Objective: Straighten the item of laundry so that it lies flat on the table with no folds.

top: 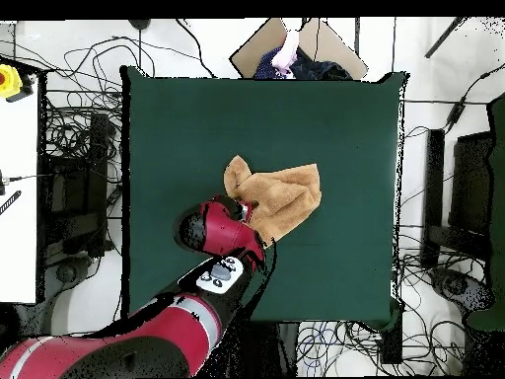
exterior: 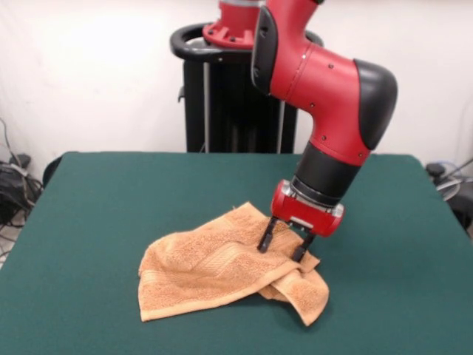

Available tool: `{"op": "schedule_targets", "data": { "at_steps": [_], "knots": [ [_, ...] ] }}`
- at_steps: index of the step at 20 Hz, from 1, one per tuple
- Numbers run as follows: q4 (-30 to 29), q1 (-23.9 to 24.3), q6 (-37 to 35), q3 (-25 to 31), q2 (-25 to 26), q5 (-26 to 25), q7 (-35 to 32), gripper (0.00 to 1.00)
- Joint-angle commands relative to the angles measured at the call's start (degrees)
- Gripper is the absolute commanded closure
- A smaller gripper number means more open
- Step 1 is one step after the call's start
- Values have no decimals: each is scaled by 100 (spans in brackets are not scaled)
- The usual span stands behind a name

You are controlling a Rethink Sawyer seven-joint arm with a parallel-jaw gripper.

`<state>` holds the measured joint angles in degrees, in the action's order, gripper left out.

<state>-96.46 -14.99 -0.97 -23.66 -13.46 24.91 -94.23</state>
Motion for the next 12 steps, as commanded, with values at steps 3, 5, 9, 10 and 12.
{"op": "schedule_targets", "data": {
  "at_steps": [3,5,9,10,12],
  "knots": [
    [2,190,381,1059,627,400,-1711,0],
    [2,141,337,1040,601,430,-1723,0],
    [5,147,285,1065,575,439,-1718,0],
    [4,134,310,1057,570,447,-1733,0],
    [-4,140,330,1065,566,454,-1745,100]
  ]
}}
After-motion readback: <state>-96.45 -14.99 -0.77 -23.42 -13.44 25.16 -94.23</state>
